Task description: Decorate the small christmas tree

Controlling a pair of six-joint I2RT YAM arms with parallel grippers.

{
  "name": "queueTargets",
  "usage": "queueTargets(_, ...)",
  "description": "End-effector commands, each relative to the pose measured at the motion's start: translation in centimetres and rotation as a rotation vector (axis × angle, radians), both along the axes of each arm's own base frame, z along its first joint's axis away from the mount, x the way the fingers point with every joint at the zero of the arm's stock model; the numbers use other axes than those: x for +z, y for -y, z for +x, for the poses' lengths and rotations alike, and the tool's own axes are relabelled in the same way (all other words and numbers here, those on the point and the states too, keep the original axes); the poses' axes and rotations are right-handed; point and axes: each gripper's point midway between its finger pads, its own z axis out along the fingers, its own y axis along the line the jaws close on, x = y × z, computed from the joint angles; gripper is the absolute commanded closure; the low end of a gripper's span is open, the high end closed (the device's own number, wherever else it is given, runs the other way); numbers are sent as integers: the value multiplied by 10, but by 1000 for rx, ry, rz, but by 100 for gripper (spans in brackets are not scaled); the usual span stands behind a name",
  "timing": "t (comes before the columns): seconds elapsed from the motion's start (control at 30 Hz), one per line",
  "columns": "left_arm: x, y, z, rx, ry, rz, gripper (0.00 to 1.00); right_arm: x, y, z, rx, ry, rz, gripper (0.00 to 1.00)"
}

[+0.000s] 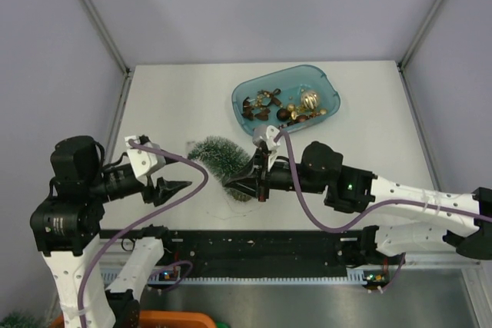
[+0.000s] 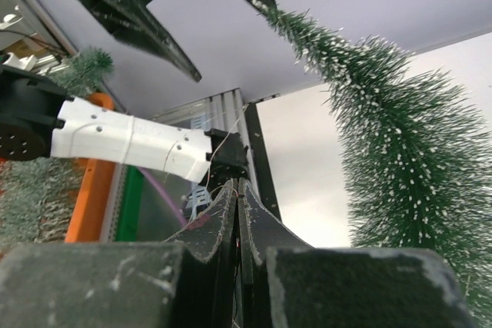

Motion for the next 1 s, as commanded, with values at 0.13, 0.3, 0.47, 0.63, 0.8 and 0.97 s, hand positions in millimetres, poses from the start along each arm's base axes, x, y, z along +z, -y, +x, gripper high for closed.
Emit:
queueTargets(0.13,-52,-8,-33,17,-224,66,36,35,-12,13,-61,67,114,100)
queueTargets(0.3,-74,-12,-35,16,-254,113,35,38,-16,15,-64,81,115,100)
queueTargets(0.47,-94,-19,-37,-16,-241,193,37,41,-18,17,-72,90,122,100)
queueTargets(0.63,-108,-25,-35,-32,-192,255,39,40,-19,19,-82,91,121,100)
queueTargets(0.8,-116,-28,-34,-55,-134,296,41,40,-18,19,-81,90,117,100)
queueTargets(0.97,-124,-32,-34,-71,-95,338,42,37,-19,18,-77,87,110,100)
